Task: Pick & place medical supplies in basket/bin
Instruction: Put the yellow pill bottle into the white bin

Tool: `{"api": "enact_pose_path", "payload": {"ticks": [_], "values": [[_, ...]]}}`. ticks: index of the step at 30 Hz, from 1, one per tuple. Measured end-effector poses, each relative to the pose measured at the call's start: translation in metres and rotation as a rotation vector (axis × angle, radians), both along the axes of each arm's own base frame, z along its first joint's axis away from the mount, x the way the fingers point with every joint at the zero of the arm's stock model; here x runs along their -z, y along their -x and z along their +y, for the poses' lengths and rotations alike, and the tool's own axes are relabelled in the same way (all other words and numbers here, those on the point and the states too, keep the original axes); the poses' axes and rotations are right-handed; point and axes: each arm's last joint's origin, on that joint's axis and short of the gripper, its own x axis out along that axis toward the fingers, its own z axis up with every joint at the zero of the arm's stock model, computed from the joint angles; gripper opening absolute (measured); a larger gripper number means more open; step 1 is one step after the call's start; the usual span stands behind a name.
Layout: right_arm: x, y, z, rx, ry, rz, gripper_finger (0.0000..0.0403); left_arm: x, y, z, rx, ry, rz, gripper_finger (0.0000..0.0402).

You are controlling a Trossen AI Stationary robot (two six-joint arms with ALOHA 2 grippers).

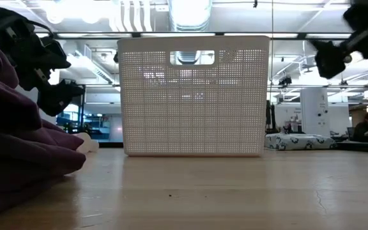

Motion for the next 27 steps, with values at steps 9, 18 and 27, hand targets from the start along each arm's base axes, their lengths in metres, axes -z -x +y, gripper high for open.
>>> {"api": "enact_pose_path", "payload": {"ticks": [9,18,27], "values": [[-0.001,0.000,-0.013,0.369,-0.535,-0.008,0.0359,0.000,0.000,0.000,-0.006,0.035,0.007,0.0269],[-0.008,0.001,-0.016,0.484,-0.509,-0.096,0.0359,-0.002,0.000,0.000,-0.012,0.032,-0.008,0.0269],[-0.009,0.001,-0.017,0.487,-0.565,-0.123,0.0359,-0.019,-0.003,0.001,-0.045,0.242,-0.148,0.0269]]}}
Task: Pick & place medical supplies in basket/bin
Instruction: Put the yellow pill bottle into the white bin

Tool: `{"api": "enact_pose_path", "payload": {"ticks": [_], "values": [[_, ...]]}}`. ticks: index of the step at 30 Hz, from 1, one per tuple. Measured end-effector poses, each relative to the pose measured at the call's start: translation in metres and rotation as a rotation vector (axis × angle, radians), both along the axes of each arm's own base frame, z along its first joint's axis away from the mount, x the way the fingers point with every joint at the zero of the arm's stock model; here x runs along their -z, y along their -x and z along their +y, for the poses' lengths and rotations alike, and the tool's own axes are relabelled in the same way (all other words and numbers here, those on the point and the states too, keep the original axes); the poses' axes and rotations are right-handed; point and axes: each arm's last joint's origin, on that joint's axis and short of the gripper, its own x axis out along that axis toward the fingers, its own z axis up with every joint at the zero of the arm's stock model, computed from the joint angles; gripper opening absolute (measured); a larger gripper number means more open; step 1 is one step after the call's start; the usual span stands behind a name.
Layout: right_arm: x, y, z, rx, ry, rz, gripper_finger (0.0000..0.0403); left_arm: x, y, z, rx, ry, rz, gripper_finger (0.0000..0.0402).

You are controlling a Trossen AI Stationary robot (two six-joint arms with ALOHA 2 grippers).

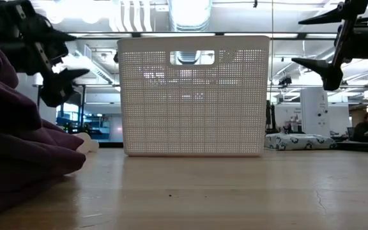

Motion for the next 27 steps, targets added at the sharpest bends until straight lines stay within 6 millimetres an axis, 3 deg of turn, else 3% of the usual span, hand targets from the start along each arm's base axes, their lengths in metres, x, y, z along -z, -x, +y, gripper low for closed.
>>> {"api": "enact_pose_path", "payload": {"ticks": [7,13,19,22,27], "values": [[-0.006,0.002,-0.002,0.052,-0.080,-0.089,0.0359,-0.027,0.002,0.007,-0.240,0.277,-0.266,0.0269],[-0.017,0.009,-0.006,0.179,-0.129,-0.236,0.0359,-0.027,0.004,0.015,-0.506,0.381,-0.323,0.0269],[-0.017,0.010,-0.007,0.255,-0.123,-0.224,0.0359,-0.028,0.004,0.016,-0.534,0.362,-0.332,0.0269],[-0.016,0.010,-0.007,0.249,-0.145,-0.223,0.0359,-0.036,0.007,0.016,-0.529,0.369,-0.427,0.0269],[-0.016,0.010,-0.007,0.246,-0.147,-0.226,0.0359,-0.077,0.009,0.016,-0.545,0.258,-0.528,0.0269]]}}
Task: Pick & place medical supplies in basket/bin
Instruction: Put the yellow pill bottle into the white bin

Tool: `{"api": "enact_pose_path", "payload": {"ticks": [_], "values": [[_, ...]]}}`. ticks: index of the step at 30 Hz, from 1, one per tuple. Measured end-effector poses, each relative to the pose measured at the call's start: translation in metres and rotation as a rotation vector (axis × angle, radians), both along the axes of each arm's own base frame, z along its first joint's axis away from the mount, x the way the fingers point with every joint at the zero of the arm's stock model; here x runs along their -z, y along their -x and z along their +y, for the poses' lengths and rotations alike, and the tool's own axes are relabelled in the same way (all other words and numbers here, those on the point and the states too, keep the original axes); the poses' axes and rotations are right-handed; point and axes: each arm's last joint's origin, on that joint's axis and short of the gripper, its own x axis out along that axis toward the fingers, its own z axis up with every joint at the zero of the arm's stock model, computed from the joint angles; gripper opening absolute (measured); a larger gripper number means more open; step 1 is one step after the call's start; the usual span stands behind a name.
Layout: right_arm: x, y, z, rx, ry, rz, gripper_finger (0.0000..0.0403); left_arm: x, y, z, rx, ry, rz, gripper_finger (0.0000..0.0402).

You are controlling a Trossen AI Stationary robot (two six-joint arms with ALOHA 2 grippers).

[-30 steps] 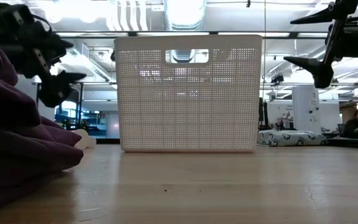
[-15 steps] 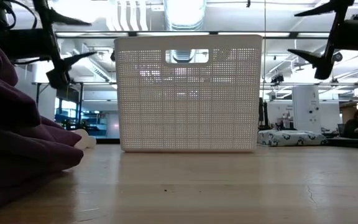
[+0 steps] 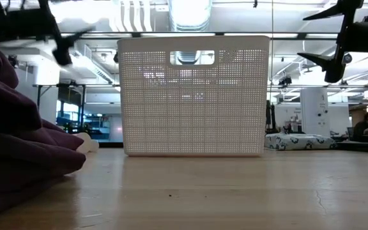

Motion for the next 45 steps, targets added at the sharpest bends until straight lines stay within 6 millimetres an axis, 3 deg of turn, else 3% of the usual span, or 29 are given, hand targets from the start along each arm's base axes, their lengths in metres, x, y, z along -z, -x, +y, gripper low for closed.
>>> {"api": "enact_pose_path", "payload": {"ticks": [3,6,11,17,22,29,37,41,45], "values": [[0.000,0.000,0.000,-0.021,-0.029,-0.028,0.0359,-0.028,-0.005,0.001,-0.056,-0.105,0.109,0.0269],[0.000,0.000,0.000,-0.020,-0.027,-0.023,0.0359,-0.049,-0.014,0.003,-0.078,-0.172,0.373,0.0269],[0.005,-0.003,0.000,-0.051,-0.066,0.008,0.0359,-0.075,-0.027,0.005,-0.032,-0.263,0.787,0.0269],[0.025,-0.009,0.003,-0.174,-0.187,0.136,0.0359,-0.102,-0.036,0.006,0.069,-0.524,1.191,0.0269],[0.036,-0.011,0.004,-0.213,-0.253,0.229,0.0359,-0.096,-0.039,0.007,0.200,-0.616,1.485,0.0269],[0.030,-0.013,0.004,-0.226,-0.258,0.242,0.0359,-0.058,-0.048,0.009,0.317,-0.666,1.674,0.0269],[-0.020,-0.019,0.005,-0.222,-0.100,0.318,0.0359,-0.028,-0.049,0.010,0.343,-0.697,1.706,0.0269],[-0.035,-0.028,0.004,-0.172,-0.007,0.544,0.0359,-0.015,-0.052,0.010,0.363,-0.728,1.710,0.0269],[-0.046,-0.032,0.003,-0.162,-0.055,0.748,0.0359,-0.005,-0.052,0.009,0.395,-0.709,1.729,0.0269]]}}
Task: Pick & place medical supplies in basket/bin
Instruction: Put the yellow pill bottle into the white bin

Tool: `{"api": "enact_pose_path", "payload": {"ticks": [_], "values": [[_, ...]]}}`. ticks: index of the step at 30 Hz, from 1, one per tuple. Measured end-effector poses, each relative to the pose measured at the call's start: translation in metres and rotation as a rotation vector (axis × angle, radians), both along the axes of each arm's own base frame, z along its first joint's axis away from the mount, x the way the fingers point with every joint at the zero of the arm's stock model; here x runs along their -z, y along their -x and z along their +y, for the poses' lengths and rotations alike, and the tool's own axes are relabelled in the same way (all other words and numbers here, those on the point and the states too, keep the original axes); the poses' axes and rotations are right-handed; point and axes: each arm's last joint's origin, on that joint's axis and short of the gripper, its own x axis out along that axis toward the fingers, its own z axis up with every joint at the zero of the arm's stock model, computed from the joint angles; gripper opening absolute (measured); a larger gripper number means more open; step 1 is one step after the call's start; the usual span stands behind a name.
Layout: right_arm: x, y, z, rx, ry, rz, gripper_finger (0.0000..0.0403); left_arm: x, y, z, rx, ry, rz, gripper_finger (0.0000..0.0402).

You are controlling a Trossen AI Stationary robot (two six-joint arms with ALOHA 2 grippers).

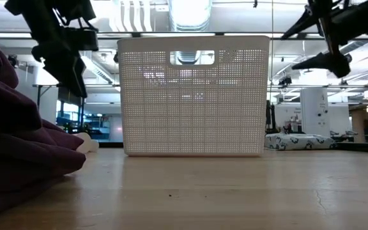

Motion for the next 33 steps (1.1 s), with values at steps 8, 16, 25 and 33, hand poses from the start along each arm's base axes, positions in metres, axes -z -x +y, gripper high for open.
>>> {"api": "enact_pose_path", "payload": {"ticks": [8,16,25,33], "values": [[-0.022,-0.023,-0.002,-0.040,0.146,0.372,0.0359,0.011,-0.002,-0.004,0.183,0.087,0.025,0.0269],[-0.037,-0.060,-0.004,-0.055,0.155,0.550,0.0359,0.033,-0.020,0.000,0.107,0.197,0.140,0.0269],[-0.043,-0.075,-0.006,-0.087,0.152,0.644,0.0359,0.056,-0.031,0.015,0.292,-0.006,0.384,0.0269],[-0.046,-0.065,-0.006,-0.088,0.154,0.629,0.0359,0.063,-0.027,0.037,0.321,-0.012,0.447,0.0269]]}}
